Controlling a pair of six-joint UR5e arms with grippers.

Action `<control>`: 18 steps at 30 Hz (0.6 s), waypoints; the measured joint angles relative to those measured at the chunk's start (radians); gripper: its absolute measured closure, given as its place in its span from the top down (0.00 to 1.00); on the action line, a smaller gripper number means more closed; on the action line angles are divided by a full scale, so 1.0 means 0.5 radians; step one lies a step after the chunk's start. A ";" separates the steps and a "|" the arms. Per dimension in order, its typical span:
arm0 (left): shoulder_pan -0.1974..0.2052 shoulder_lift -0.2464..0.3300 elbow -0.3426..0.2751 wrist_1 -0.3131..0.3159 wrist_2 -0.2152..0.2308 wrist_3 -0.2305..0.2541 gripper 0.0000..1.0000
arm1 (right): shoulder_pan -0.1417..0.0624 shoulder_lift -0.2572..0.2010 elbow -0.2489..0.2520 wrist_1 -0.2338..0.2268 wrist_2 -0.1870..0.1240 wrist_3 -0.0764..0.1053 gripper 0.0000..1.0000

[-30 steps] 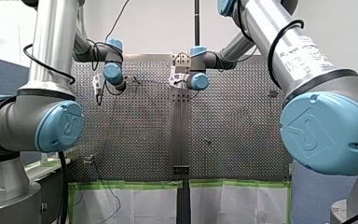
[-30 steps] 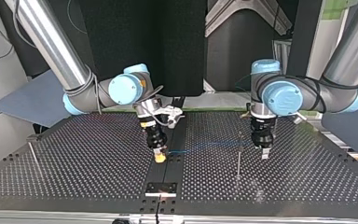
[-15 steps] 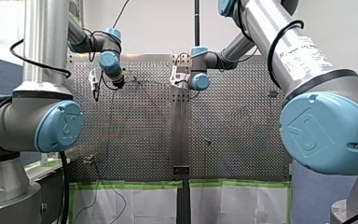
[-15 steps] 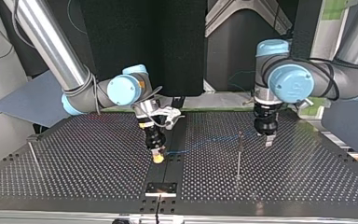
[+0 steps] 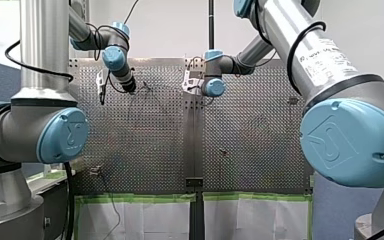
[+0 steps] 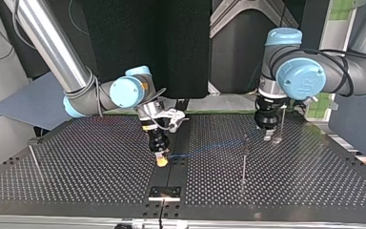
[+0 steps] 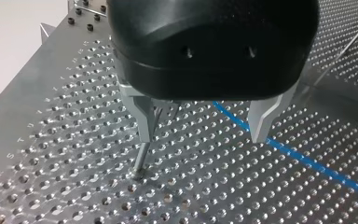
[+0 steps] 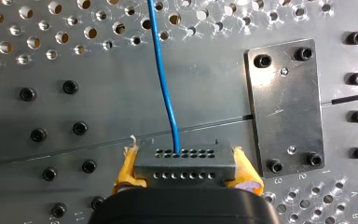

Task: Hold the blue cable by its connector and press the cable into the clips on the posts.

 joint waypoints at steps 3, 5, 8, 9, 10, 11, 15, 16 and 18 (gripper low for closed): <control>-0.002 0.008 -0.002 -0.007 0.027 -0.008 1.00 | 0.000 0.000 0.000 0.000 0.001 0.000 0.00; -0.001 0.019 -0.002 -0.007 0.054 -0.019 1.00 | 0.000 0.000 0.000 0.000 0.001 0.000 0.00; -0.001 0.043 -0.003 0.000 0.093 -0.029 1.00 | -0.001 0.001 0.000 -0.001 0.002 0.000 0.00; -0.002 0.056 -0.003 0.009 0.105 -0.030 1.00 | -0.001 0.001 0.000 -0.001 0.002 0.001 0.00; -0.003 0.067 -0.003 0.015 0.112 -0.031 1.00 | -0.002 0.001 0.000 -0.002 0.002 0.001 0.00; -0.005 0.078 -0.003 0.021 0.117 -0.031 1.00 | -0.002 0.001 0.000 -0.002 0.002 0.001 0.00; -0.014 0.106 -0.003 0.035 0.133 -0.032 1.00 | -0.002 0.001 0.000 -0.005 0.001 0.001 0.00; -0.018 0.108 -0.003 0.036 0.138 -0.032 1.00 | -0.002 0.001 0.000 -0.006 0.001 0.001 0.00; -0.030 0.111 -0.003 0.038 0.153 -0.030 1.00 | -0.003 0.001 0.000 -0.006 0.000 0.000 0.00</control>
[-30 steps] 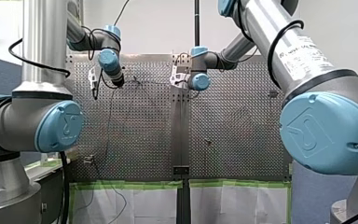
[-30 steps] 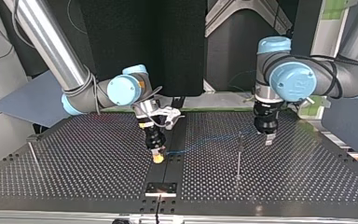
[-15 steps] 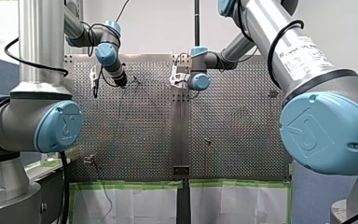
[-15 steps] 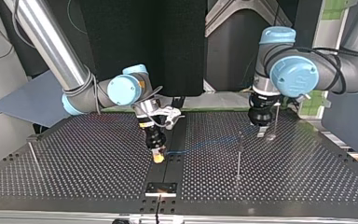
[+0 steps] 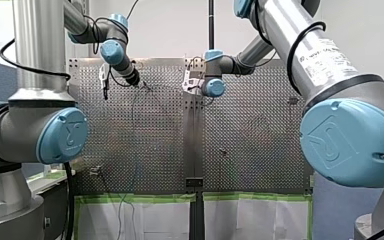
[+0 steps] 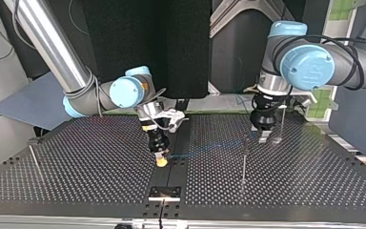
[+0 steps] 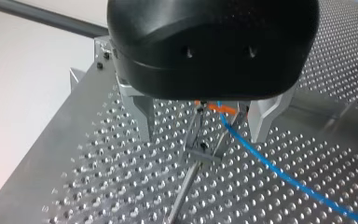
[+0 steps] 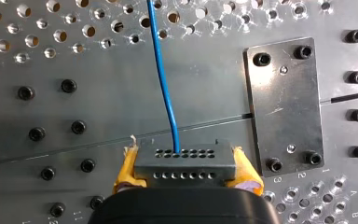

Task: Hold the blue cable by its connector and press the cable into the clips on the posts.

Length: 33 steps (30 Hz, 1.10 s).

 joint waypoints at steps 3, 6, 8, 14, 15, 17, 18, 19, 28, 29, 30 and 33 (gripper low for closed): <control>-0.021 0.001 0.000 0.008 0.015 -0.001 1.00 | 0.000 0.000 0.000 0.000 -0.001 0.000 0.00; -0.039 0.000 0.000 0.025 0.017 -0.009 1.00 | 0.000 0.000 0.000 -0.001 -0.002 0.000 0.00; -0.048 0.000 0.000 0.030 0.017 -0.014 1.00 | 0.000 0.000 0.000 -0.002 -0.002 0.000 0.00; -0.072 -0.002 0.000 0.035 -0.011 -0.040 1.00 | -0.002 0.000 -0.001 -0.003 -0.005 0.000 0.00; -0.077 -0.004 -0.002 0.035 -0.021 -0.045 1.00 | -0.002 0.000 -0.001 -0.003 -0.005 0.000 0.00; -0.084 -0.007 -0.006 0.035 -0.033 -0.049 1.00 | -0.002 0.000 -0.001 -0.002 -0.005 0.001 0.00; -0.087 -0.009 -0.009 0.035 -0.040 -0.051 1.00 | -0.001 0.000 -0.001 -0.001 -0.005 0.001 0.00; -0.089 -0.010 -0.010 0.035 -0.044 -0.052 1.00 | -0.002 0.000 -0.001 -0.001 -0.005 0.002 0.00; -0.098 -0.017 -0.012 0.036 -0.103 -0.052 1.00 | -0.002 0.000 -0.001 0.000 -0.008 0.003 0.00; -0.098 -0.019 -0.012 0.036 -0.108 -0.051 1.00 | -0.002 0.000 -0.001 0.000 -0.008 0.003 0.00; -0.098 -0.024 -0.012 0.036 -0.113 -0.049 1.00 | -0.002 0.000 -0.002 0.000 -0.008 0.003 0.00; -0.098 -0.035 -0.012 0.036 -0.120 -0.044 1.00 | -0.002 0.000 -0.002 0.000 -0.008 0.003 0.00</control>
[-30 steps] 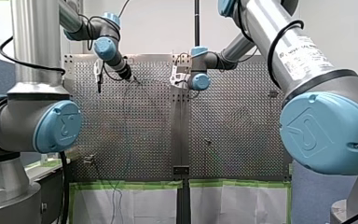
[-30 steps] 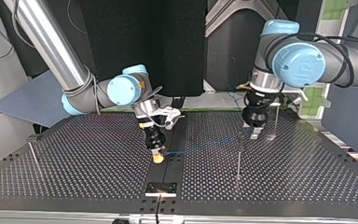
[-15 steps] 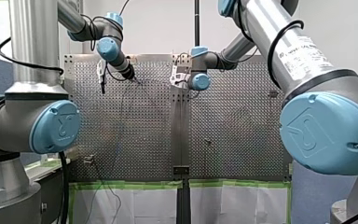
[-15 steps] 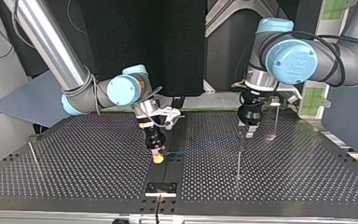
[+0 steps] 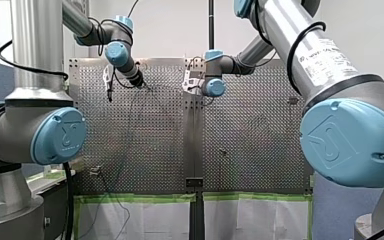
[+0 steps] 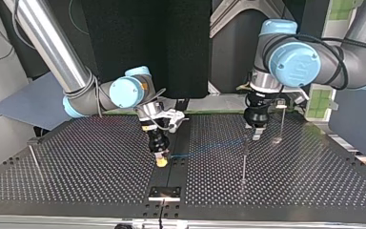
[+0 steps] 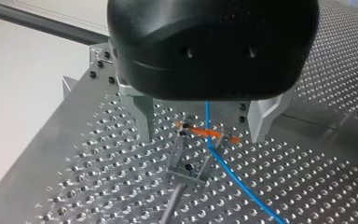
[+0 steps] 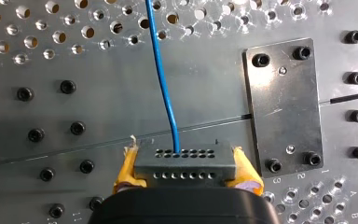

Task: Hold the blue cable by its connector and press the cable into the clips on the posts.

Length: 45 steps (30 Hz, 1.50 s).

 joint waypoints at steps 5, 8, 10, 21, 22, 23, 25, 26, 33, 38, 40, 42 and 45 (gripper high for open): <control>0.000 -0.005 0.000 0.001 -0.004 0.014 1.00 | 0.000 0.000 0.001 0.002 0.000 0.000 0.00; 0.000 -0.006 0.000 0.004 -0.003 0.042 1.00 | 0.000 0.000 0.001 0.002 0.000 0.000 0.00; 0.001 -0.006 0.000 0.015 -0.004 0.071 1.00 | 0.000 0.000 0.001 0.002 0.000 0.000 0.00; -0.073 -0.009 0.000 0.167 -0.114 0.273 1.00 | 0.001 0.000 0.000 -0.004 -0.007 0.000 0.00; -0.089 -0.012 0.000 0.185 -0.132 0.289 1.00 | 0.001 0.000 0.001 -0.004 -0.008 0.000 0.00; -0.105 -0.018 0.001 0.201 -0.149 0.300 1.00 | 0.001 0.000 0.001 -0.004 -0.008 0.000 0.00; -0.144 -0.038 0.001 0.233 -0.190 0.311 1.00 | 0.001 0.000 0.000 -0.004 -0.009 0.000 0.00; -0.161 -0.051 0.002 0.241 -0.207 0.313 1.00 | 0.001 0.000 0.000 -0.004 -0.009 0.001 0.00; -0.294 -0.172 0.080 0.262 -0.341 0.302 1.00 | -0.001 0.000 0.001 -0.001 -0.009 0.008 0.00; -0.378 -0.219 0.148 0.286 -0.426 0.289 1.00 | -0.002 0.000 0.001 -0.002 -0.009 0.011 0.00; -0.402 -0.225 0.160 0.302 -0.468 0.288 1.00 | -0.001 0.000 0.000 -0.004 -0.009 0.010 0.00; -0.414 -0.241 0.167 0.321 -0.508 0.288 1.00 | -0.002 0.000 0.000 -0.005 -0.009 0.011 0.00; -0.423 -0.281 0.194 0.332 -0.559 0.292 1.00 | -0.002 0.000 -0.001 -0.006 -0.012 0.011 0.00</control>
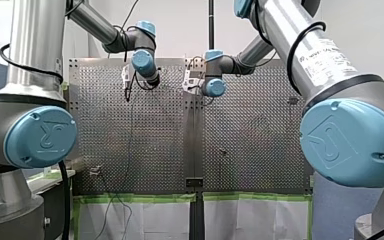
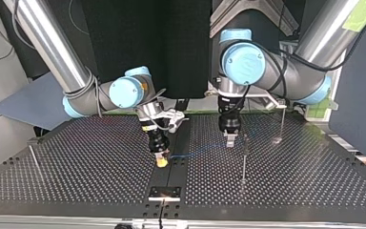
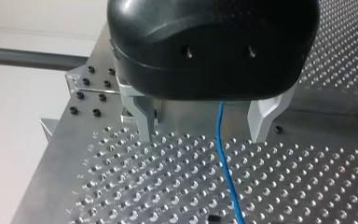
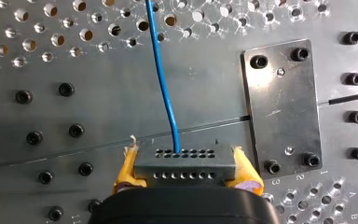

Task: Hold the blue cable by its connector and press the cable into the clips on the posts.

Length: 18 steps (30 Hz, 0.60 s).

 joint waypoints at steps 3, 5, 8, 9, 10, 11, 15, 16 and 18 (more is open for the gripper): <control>-0.005 -0.057 0.041 0.011 -0.029 0.013 1.00 | 0.000 0.000 0.000 0.001 -0.004 0.000 0.00; -0.005 -0.095 0.067 0.036 -0.049 0.015 1.00 | 0.000 0.000 0.000 0.002 -0.005 0.000 0.00; -0.002 -0.133 0.112 0.083 -0.096 0.016 1.00 | 0.000 0.000 0.000 0.003 -0.006 0.000 0.00; -0.001 -0.140 0.126 0.096 -0.112 0.016 1.00 | 0.000 0.000 -0.001 0.003 -0.006 -0.001 0.00; 0.001 -0.143 0.134 0.103 -0.122 0.015 1.00 | 0.000 0.000 -0.001 0.002 -0.006 -0.001 0.00; 0.004 -0.145 0.139 0.108 -0.129 0.015 1.00 | 0.000 0.000 0.000 0.001 -0.006 0.000 0.00; 0.022 -0.172 0.151 0.123 -0.132 0.009 1.00 | 0.000 0.000 0.000 0.000 -0.006 0.000 0.00; 0.024 -0.184 0.151 0.124 -0.126 0.008 1.00 | -0.001 0.000 -0.001 -0.001 -0.005 0.000 0.00; 0.028 -0.221 0.152 0.128 -0.113 0.008 1.00 | 0.000 0.000 -0.002 -0.002 -0.005 0.001 0.00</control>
